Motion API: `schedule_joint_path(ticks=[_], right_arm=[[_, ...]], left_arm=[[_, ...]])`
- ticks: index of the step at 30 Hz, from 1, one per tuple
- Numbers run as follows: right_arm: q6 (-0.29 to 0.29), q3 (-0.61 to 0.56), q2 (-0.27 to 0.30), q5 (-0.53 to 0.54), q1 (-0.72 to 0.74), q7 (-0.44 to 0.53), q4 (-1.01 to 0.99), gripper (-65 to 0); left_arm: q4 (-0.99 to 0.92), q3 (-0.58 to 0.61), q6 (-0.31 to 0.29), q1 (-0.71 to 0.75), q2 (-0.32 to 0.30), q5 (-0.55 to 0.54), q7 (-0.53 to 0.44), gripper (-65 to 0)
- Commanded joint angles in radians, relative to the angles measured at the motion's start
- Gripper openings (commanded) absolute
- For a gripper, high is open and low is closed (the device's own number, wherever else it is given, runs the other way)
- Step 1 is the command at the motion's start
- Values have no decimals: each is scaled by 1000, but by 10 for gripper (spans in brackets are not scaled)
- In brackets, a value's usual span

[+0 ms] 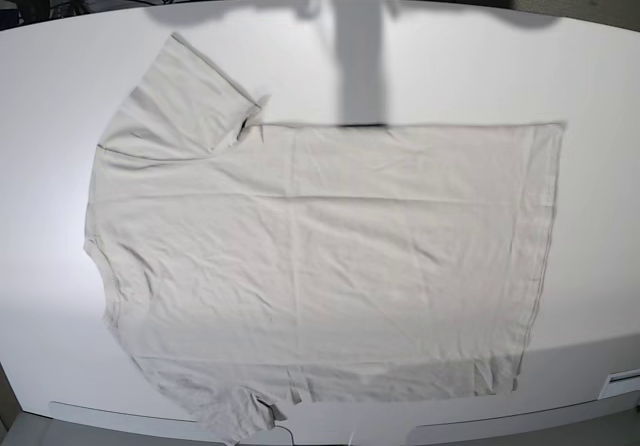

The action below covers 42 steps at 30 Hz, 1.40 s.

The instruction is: Fold the T-shirt properly

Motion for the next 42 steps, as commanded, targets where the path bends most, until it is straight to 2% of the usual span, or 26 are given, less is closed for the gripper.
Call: schedule_joint_path(ticks=[1, 5, 8, 10, 14, 16, 19, 23, 25, 30, 35, 40, 42], right_arm=[[6, 1, 19, 8, -44, 4, 52, -541], [6, 4, 79, 20, -171, -33, 259, -541], [6, 4, 142, 109, -262, -33, 404, -541], [6, 4, 187, 157, -315, -40, 498, -541], [6, 40, 253, 164, -401, -116, 680, -541], [6, 91, 266, 165, -429, -147, 763, -541], [6, 193, 269, 165, -444, -183, 870, -541], [7, 328, 278, 207, -441, -230, 971, -541], [16, 379, 309, 240, -441, -242, 1003, -541], [21, 433, 397, 266, -432, -270, 1035, -539], [22, 434, 470, 266, -370, -312, 1035, -539], [21, 433, 486, 269, -275, -370, 1035, -539], [21, 433, 485, 270, -244, -406, 1035, -539]], left_arm=[[48, -3, -14, 39, -5, -23, -14, -548], [237, -3, -15, 131, -5, -47, 16, -548], [376, -3, -14, 189, -5, -48, 47, -548], [462, -3, -14, 217, -7, -76, 75, -548], [616, -3, -15, 243, -32, -160, 169, -548], [679, -3, -17, 242, -53, -177, 215, -548], [762, -3, -17, 242, -93, -184, 227, -548], [874, -3, -16, 223, -163, -127, 246, -548], [924, -3, -14, 198, -195, -104, 266, -543], [967, -3, -16, 76, -272, -97, 382, -461], [966, 26, -19, -50, -335, 60, 401, -456], [961, 174, -15, -111, -447, 327, 388, -412], [960, 221, -10, -126, -476, 396, 356, -392]])
